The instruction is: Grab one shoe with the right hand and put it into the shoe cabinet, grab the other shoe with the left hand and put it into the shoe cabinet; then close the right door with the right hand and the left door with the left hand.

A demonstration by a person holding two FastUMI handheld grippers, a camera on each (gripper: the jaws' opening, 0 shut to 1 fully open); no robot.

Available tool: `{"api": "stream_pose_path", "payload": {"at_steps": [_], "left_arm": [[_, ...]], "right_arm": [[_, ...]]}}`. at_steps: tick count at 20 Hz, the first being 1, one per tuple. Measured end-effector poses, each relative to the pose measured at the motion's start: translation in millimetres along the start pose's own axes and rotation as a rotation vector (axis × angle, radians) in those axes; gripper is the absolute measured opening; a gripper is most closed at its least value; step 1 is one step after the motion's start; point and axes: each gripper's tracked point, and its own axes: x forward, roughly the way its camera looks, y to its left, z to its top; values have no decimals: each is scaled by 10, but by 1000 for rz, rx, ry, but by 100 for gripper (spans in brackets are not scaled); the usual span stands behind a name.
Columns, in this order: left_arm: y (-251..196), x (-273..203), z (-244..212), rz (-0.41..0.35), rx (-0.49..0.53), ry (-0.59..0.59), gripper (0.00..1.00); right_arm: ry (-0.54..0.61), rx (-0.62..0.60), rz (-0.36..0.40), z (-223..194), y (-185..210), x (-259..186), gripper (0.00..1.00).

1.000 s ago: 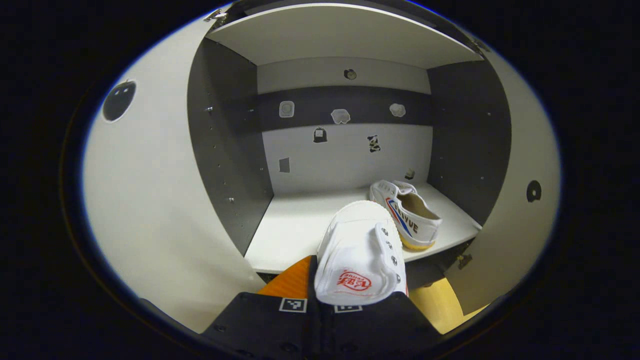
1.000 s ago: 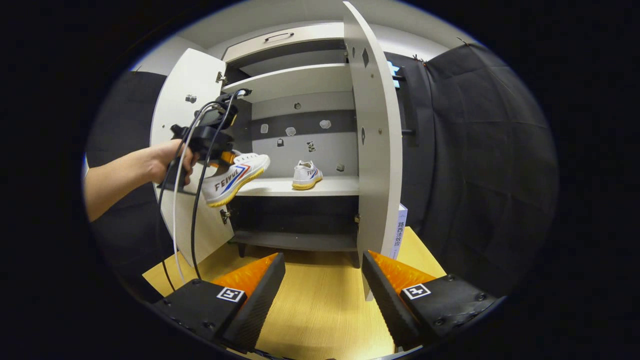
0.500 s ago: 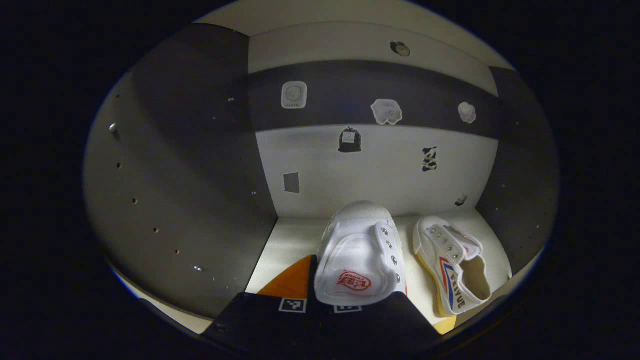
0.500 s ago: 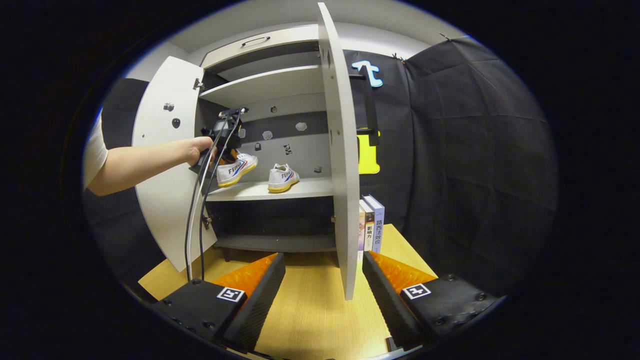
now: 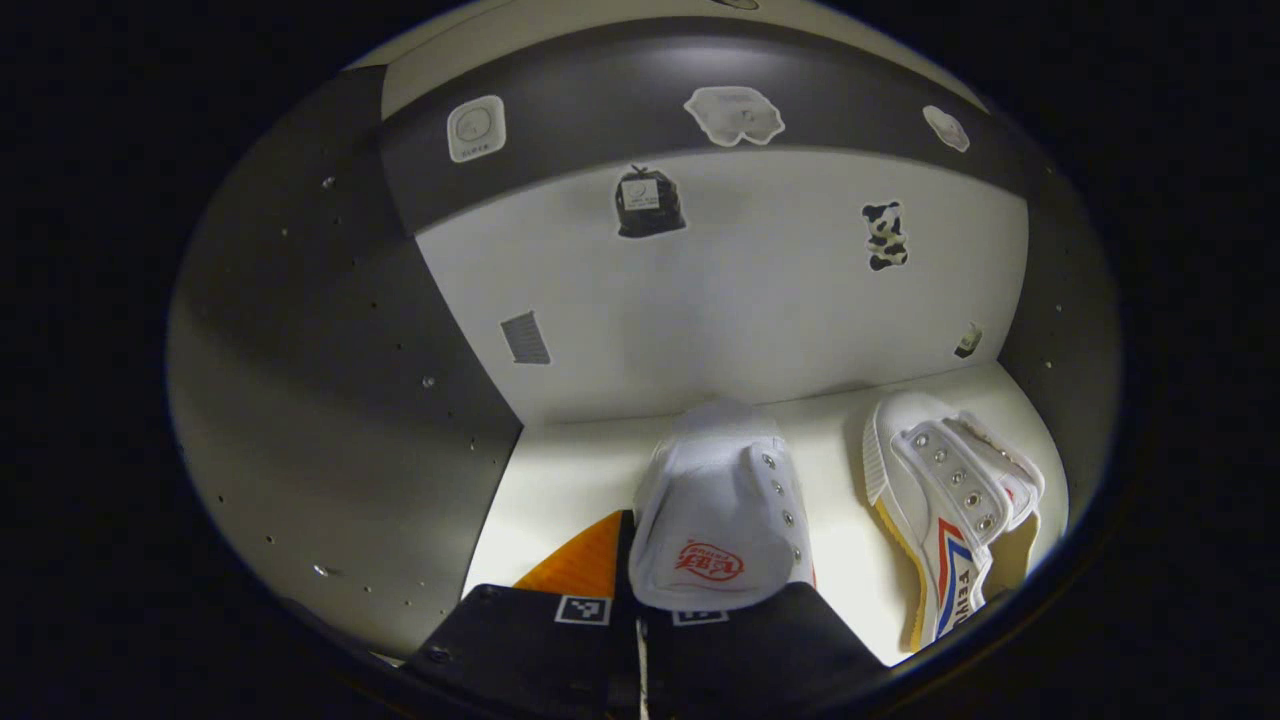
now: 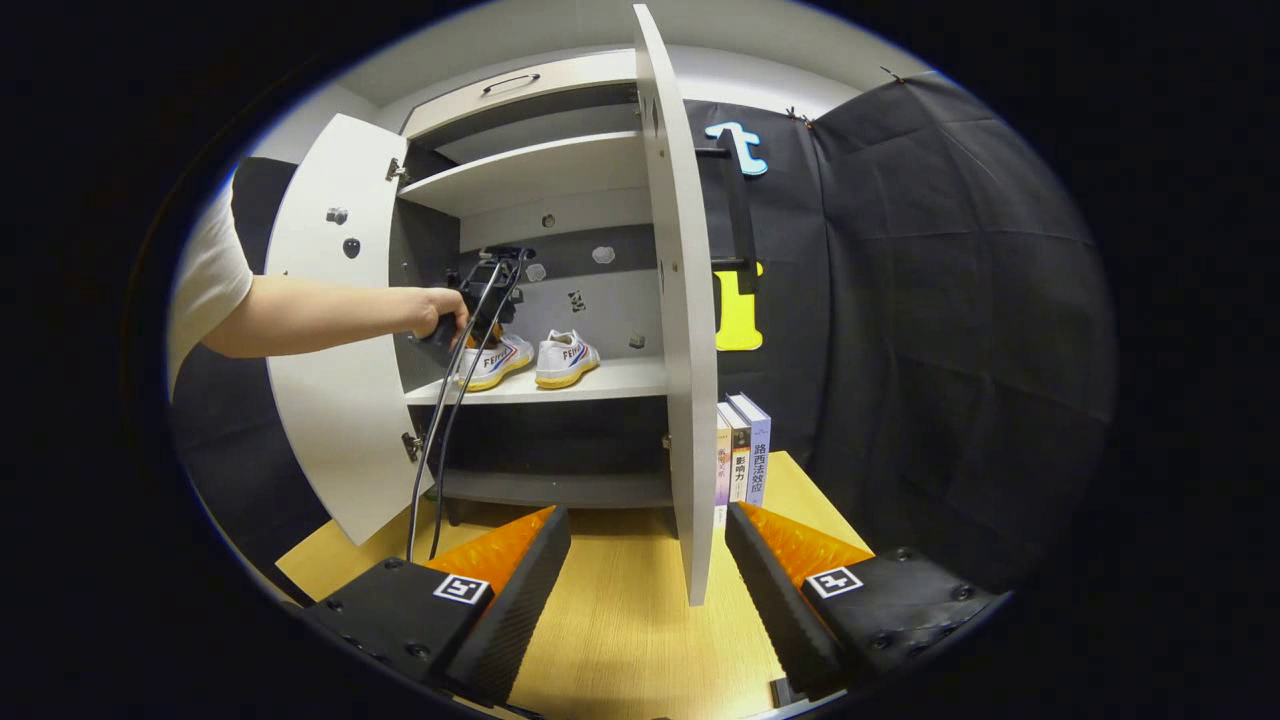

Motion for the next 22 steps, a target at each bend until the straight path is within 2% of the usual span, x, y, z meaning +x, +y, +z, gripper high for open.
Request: {"api": "stream_pose_path", "payload": {"at_steps": [1,4,5,8,9,10,11,14,18,20,22], "left_arm": [[-23,5,-47,-21,-24,11,8],[-14,-149,-51,-57,-84,-10,28],[1,-245,-49,-62,-89,-25,32],[52,-613,-20,-89,-57,-111,69],[60,-792,-33,-106,-43,-146,75],[88,-970,-48,-109,-31,-187,90],[121,-1150,-71,-112,-17,-233,96],[158,-1820,-221,-134,18,-373,97],[201,-2594,-619,-163,-9,-544,97],[251,-2854,-936,-137,-4,-591,97],[160,-3062,-1304,-164,-12,-598,97]], "right_arm": [[-3,-2,3,6,6,9,99],[-4,-2,17,25,51,31,99],[-6,-2,23,28,62,30,99],[-17,-7,44,107,129,34,99],[-22,-10,48,138,140,31,99],[-25,-13,50,166,143,23,99],[-28,-15,49,202,136,12,99],[-43,-13,42,341,123,-43,99],[-54,-15,26,527,48,-121,99],[-70,-21,15,672,-32,-152,99],[-98,-18,-23,859,-208,-163,99]]}}
